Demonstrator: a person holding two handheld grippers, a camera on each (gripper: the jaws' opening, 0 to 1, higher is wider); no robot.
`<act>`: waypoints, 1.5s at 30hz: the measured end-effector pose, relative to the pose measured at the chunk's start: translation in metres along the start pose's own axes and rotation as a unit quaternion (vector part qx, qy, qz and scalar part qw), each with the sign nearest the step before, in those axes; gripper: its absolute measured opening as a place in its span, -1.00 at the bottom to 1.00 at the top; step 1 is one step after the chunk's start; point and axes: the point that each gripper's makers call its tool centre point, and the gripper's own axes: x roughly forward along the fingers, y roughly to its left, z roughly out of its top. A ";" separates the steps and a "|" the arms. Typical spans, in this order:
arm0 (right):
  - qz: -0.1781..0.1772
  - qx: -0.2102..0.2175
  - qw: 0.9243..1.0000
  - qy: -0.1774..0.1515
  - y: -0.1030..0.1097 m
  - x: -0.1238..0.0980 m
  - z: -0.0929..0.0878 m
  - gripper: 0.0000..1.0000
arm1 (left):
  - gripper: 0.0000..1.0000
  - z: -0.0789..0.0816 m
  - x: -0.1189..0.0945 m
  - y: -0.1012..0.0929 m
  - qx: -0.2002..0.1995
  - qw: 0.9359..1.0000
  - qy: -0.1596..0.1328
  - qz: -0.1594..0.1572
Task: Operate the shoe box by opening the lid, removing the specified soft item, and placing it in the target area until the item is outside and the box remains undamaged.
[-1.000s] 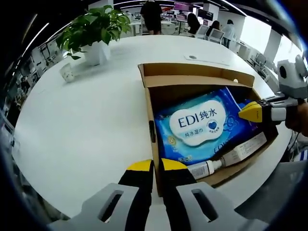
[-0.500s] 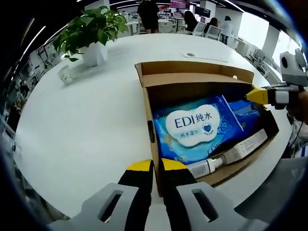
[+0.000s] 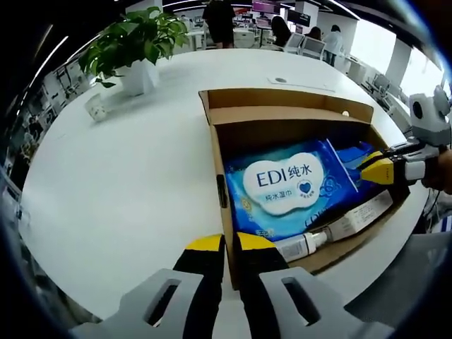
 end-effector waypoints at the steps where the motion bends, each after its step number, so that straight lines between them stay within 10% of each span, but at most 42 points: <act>1: 0.000 0.001 1.000 0.001 0.000 0.001 -0.001 -0.82 | -0.92 0.000 0.000 0.000 0.001 1.000 0.000 0.000; 21: 0.021 0.097 0.995 0.017 0.012 0.033 -0.007 -0.77 | -0.92 -0.001 0.002 0.000 -0.007 1.000 0.002 -0.003; 45: -0.014 0.057 0.998 0.002 0.012 0.022 0.006 -1.00 | -0.92 -0.001 0.002 0.001 -0.014 1.000 -0.003 -0.003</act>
